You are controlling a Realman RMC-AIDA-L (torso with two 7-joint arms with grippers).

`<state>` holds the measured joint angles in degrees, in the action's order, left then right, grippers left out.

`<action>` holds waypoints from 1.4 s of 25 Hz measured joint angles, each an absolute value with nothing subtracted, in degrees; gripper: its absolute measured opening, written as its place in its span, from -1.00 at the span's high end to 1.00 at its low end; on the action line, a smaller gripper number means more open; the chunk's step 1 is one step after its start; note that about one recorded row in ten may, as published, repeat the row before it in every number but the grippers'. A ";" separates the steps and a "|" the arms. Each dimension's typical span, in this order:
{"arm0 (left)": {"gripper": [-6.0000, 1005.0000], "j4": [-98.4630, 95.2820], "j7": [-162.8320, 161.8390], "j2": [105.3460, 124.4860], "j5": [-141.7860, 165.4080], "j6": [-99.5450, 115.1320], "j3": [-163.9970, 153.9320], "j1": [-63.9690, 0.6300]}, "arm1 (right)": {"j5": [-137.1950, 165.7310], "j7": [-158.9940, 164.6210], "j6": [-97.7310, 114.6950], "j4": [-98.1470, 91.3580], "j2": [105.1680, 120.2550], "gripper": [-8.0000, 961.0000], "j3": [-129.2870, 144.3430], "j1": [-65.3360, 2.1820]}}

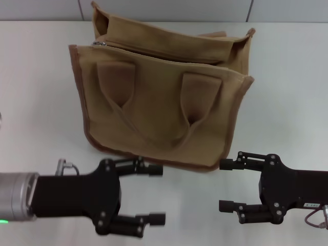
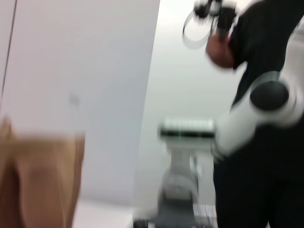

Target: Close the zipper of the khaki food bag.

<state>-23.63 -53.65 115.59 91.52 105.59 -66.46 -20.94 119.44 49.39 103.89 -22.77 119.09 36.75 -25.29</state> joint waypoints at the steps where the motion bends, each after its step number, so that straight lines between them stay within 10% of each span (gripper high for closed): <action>1: -0.60 -23.64 -53.39 116.67 91.43 108.52 -62.81 -21.76 | 119.44 49.39 103.89 -22.78 119.09 -0.62 36.73 -25.28; 19: -0.55 -16.86 -48.80 118.59 65.82 104.15 -40.13 -25.22 | 119.40 49.39 103.95 -22.93 119.09 -0.62 36.70 -25.20; 29: -0.52 -21.47 -44.13 113.62 74.59 86.20 -38.80 -19.18 | 119.26 49.39 103.98 -23.18 119.04 -0.62 36.12 -25.31; 35: -0.50 -24.08 -42.01 113.97 83.21 82.15 -38.85 -18.87 | 119.26 49.40 103.90 -23.20 118.98 -0.62 36.02 -25.51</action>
